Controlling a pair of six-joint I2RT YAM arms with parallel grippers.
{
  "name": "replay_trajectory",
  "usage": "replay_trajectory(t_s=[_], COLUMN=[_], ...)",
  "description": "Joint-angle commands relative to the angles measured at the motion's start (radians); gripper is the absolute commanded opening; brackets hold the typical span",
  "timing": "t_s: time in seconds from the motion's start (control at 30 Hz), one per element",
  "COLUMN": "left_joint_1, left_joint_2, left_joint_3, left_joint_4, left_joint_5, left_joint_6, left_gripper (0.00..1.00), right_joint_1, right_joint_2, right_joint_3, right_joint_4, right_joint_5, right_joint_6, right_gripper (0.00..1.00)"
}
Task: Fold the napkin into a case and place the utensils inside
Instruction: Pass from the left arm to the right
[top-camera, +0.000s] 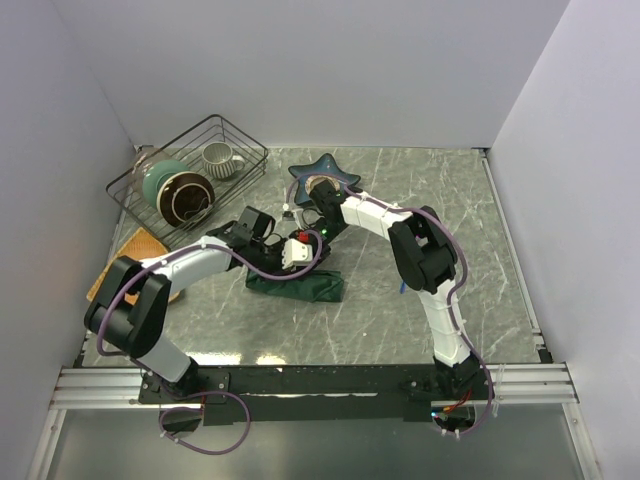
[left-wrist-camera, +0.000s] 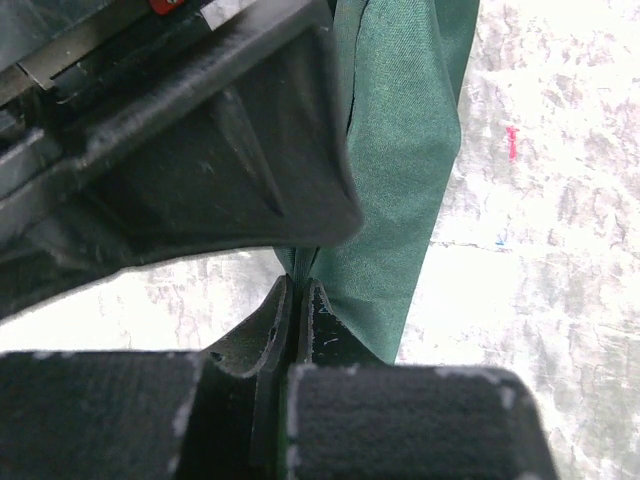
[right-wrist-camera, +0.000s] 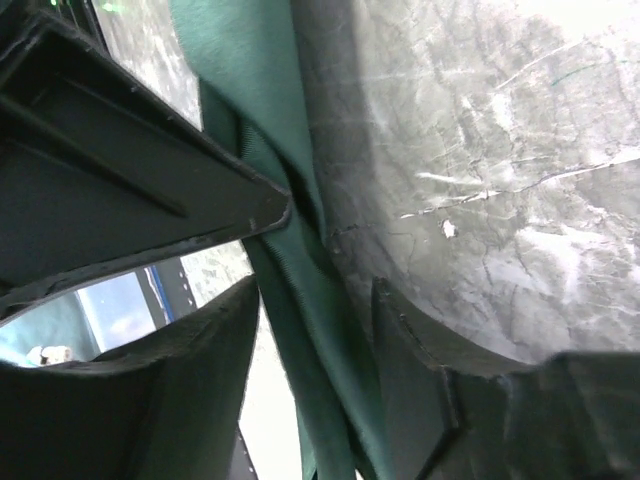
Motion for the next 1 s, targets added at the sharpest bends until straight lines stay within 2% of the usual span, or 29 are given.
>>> replay_trajectory(t_s=[0.0,0.07,0.13,0.17,0.23,0.3,0.33,0.37,0.4,0.5,0.63,0.73,0.87,0.97], left_joint_1=[-0.003,-0.005,-0.003,-0.003,-0.003,-0.003,0.001,0.007,0.015,0.069,0.182,0.248,0.319,0.374], left_joint_2=[-0.054,-0.057,-0.061,-0.063,-0.069,-0.071,-0.072,-0.075,-0.086,-0.119,-0.181,-0.239,-0.293,-0.288], left_joint_3=[-0.01,-0.013,-0.015,-0.019,-0.021,-0.016,-0.013,-0.006,-0.001,0.045,0.144,0.171,0.168,0.169], left_joint_4=[0.034,0.037,0.044,0.052,0.063,0.066,0.063,0.066,0.066,0.043,-0.023,-0.042,-0.035,-0.06], left_joint_5=[0.038,0.036,0.035,0.033,0.033,0.029,0.027,0.027,0.033,0.064,0.119,0.108,0.059,0.05], left_joint_6=[0.037,0.034,0.028,0.023,0.011,-0.011,-0.02,-0.035,-0.076,-0.176,-0.306,-0.385,-0.468,-0.517], left_gripper=[0.01,0.01,0.01,0.01,0.01,0.03,0.09,0.19,0.35,0.6,0.66,0.7,0.91,0.95], right_joint_1=[0.006,0.006,0.007,0.007,0.004,0.004,0.003,0.0,-0.003,-0.016,-0.022,-0.017,-0.01,0.018], right_joint_2=[0.014,0.008,-0.003,-0.004,-0.015,-0.035,-0.043,-0.053,-0.075,-0.107,-0.164,-0.208,-0.264,-0.313], right_joint_3=[0.0,-0.01,-0.013,-0.01,-0.007,-0.009,-0.01,-0.023,-0.03,-0.032,-0.03,-0.027,-0.052,-0.125], right_joint_4=[0.041,0.046,0.046,0.041,0.038,0.043,0.049,0.058,0.078,0.08,0.093,0.115,0.155,0.254], right_joint_5=[-0.028,-0.03,-0.038,-0.041,-0.048,-0.041,-0.019,-0.004,0.01,0.077,0.159,0.226,0.343,0.456], right_joint_6=[0.017,0.018,0.017,0.018,0.026,0.031,0.034,0.037,0.041,0.025,-0.021,-0.058,-0.136,-0.204], right_gripper=[0.48,0.35,0.28,0.16,0.0,0.0,0.0,0.0,0.0,0.0,0.0,0.0,0.0,0.0])
